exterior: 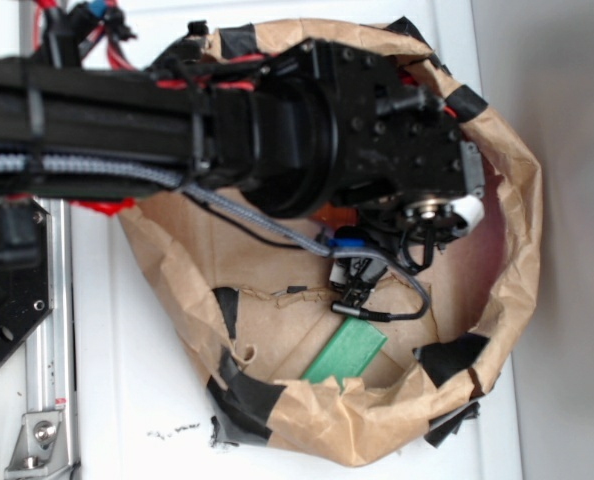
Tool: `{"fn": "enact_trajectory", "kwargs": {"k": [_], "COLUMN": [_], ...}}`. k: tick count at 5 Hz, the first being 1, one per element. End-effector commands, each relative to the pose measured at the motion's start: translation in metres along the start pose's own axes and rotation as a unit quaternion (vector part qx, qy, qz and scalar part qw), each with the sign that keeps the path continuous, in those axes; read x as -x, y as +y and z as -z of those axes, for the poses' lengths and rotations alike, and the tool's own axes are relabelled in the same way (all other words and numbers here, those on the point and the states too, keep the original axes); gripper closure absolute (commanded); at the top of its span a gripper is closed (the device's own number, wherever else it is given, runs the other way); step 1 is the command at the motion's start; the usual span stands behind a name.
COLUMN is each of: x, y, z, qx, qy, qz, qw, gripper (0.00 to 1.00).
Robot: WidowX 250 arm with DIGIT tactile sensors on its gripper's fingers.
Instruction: Grab the shell.
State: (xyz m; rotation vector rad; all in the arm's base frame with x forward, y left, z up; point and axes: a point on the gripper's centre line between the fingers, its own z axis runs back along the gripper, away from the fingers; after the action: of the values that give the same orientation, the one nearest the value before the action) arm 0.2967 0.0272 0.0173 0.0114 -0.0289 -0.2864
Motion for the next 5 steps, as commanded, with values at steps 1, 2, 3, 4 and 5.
{"fn": "enact_trajectory", "kwargs": {"k": [1,2,3,4,5], "x": [-0.012,-0.016,-0.001,0.002,0.005], "y": [-0.014,-0.016,-0.027,-0.03,-0.028], "z": [-0.059,-0.11,-0.161,-0.172,-0.169], "qx": [-0.021,-0.023,0.013,0.009,-0.013], "qy": [-0.051,-0.07,-0.09,-0.099,-0.102], "qz": [0.003,-0.094,-0.14,-0.232,-0.23], "qw": [0.998,0.993,0.986,0.968,0.968], "gripper": [1.0,1.0,1.0,1.0,1.0]}}
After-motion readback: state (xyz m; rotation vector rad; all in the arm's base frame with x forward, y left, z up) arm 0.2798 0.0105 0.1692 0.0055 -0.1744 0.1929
